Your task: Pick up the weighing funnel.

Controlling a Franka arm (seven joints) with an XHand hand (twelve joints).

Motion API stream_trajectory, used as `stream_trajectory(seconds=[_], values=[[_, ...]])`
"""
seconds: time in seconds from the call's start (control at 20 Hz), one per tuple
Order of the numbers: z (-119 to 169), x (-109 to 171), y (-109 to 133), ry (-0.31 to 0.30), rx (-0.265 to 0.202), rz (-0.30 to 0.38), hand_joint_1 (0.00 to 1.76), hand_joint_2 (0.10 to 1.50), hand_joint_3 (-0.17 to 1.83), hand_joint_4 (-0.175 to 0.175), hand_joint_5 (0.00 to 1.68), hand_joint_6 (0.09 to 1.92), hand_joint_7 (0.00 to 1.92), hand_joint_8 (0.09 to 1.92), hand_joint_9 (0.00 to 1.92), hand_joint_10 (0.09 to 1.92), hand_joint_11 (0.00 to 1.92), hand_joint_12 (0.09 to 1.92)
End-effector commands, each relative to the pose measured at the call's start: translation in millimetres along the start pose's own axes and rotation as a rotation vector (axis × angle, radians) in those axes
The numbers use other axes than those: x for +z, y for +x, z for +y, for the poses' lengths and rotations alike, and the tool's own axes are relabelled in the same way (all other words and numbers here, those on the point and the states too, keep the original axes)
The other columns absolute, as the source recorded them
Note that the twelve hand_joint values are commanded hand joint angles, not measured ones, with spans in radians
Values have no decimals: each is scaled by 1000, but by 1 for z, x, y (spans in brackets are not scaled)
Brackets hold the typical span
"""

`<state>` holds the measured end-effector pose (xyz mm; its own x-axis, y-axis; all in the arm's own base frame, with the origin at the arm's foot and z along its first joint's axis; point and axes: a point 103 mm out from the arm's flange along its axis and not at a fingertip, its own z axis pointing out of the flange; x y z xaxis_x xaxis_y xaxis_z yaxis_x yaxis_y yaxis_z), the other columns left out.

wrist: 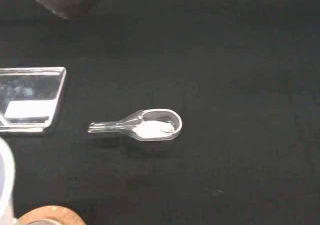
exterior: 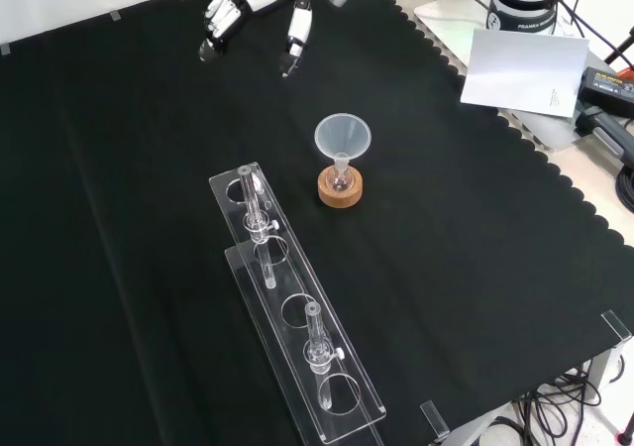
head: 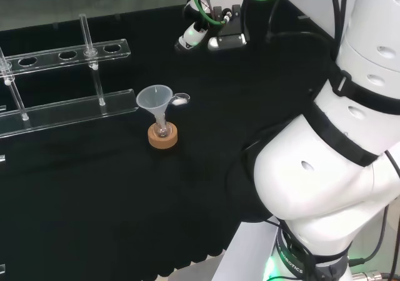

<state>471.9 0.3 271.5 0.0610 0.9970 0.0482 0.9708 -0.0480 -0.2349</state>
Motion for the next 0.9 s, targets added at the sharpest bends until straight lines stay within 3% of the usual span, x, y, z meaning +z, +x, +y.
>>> stream_trajectory(seconds=[0.05, 0.35, 0.9], values=[[48, 46, -8, 115, 26, -79, 830, 772, 185, -43, 483, 87, 320, 704, 541, 620, 376, 1327], [63, 80, -3, 139, -1, -98, 856, 747, 191, -34, 496, 87, 322, 699, 545, 612, 375, 1323], [86, 135, 7, 198, -124, -113, 887, 696, 274, -18, 546, 87, 360, 680, 606, 576, 397, 1307]])
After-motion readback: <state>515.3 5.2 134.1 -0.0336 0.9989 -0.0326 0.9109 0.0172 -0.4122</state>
